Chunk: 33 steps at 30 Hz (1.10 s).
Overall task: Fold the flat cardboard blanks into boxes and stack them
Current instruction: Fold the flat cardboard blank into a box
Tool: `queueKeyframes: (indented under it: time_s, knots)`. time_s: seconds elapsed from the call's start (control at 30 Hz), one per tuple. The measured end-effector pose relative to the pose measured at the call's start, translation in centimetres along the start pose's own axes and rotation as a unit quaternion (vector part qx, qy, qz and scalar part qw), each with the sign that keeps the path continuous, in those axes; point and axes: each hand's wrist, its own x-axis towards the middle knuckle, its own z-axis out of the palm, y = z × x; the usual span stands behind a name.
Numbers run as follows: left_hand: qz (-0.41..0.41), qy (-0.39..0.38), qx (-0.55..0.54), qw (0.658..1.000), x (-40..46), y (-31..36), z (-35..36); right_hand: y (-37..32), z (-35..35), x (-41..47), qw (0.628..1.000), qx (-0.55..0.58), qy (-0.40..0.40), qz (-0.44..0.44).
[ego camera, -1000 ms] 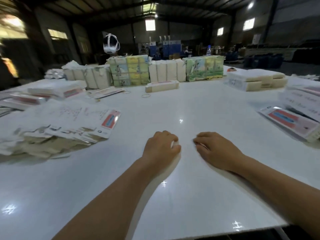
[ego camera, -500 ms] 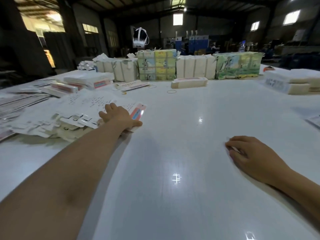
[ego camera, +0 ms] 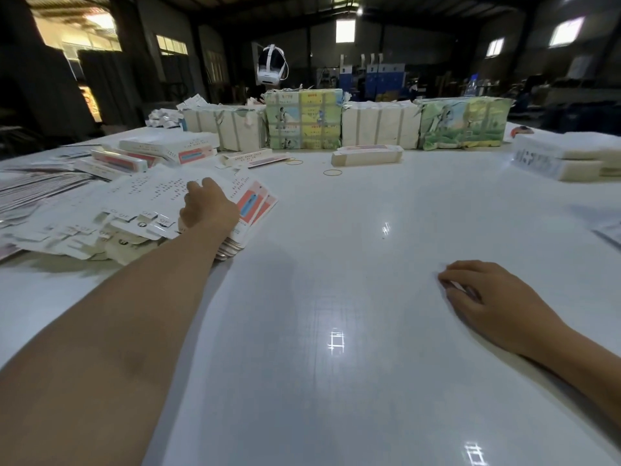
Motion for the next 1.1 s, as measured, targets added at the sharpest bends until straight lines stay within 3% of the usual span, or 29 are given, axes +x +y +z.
queueKeyframes:
  time_s: [0.2, 0.37, 0.47, 0.57, 0.63, 0.7, 0.77, 0.87, 0.93, 1.0, 1.03, 1.1]
  knots:
    - [-0.072, -0.035, -0.136, 0.987, 1.2, -0.2, -1.1, 0.1, 0.1, 0.0, 1.000, 0.002, 0.005, -0.004]
    - [-0.062, -0.100, -0.134, 0.984, 2.0, -0.5, -2.4, 0.1, 0.2, 0.1, 1.000, 0.004, 0.003, -0.004]
    - [-0.021, -0.118, -0.071, 0.990, 2.3, -0.7, -3.2, 0.0, 0.1, 0.0, 1.000, 0.005, 0.001, -0.003]
    - [0.042, -0.053, 0.135, 0.989, 2.2, -0.6, -3.3, 0.0, 0.1, 0.0, 1.000, 0.003, -0.001, -0.003]
    - [0.068, 0.006, 0.216, 0.974, 1.7, -0.4, -3.0, -0.1, 0.0, 0.0, 1.000, 0.006, -0.002, -0.001]
    - [0.082, 0.055, 0.214, 0.972, 1.0, -0.2, -2.7, -0.2, 0.0, 0.0, 1.000, 0.007, -0.003, -0.002]
    - [0.090, 0.057, 0.111, 0.988, 0.4, 0.6, -3.0, -0.2, -0.1, 0.0, 1.000, 0.003, -0.009, -0.007]
    - [0.128, -0.067, -0.161, 0.976, -1.4, 3.4, -4.2, -0.2, -0.1, 0.1, 1.000, 0.002, -0.023, -0.014]
    - [0.115, -0.171, -0.322, 0.924, -4.2, 5.7, -5.0, -0.1, -0.3, 0.2, 0.999, 0.041, -0.004, 0.002]
    - [0.123, -0.277, -0.376, 0.876, -7.3, 7.1, -5.0, 0.0, -0.8, 0.3, 0.981, 0.164, 0.069, 0.078]
    - [0.140, -0.321, -0.367, 0.862, -8.7, 7.5, -4.6, 0.0, -1.2, 0.4, 0.952, 0.259, 0.099, 0.128]
    - [0.170, -0.394, -0.346, 0.834, -11.1, 7.9, -3.5, -0.1, -2.2, 0.7, 0.847, 0.476, 0.103, 0.215]
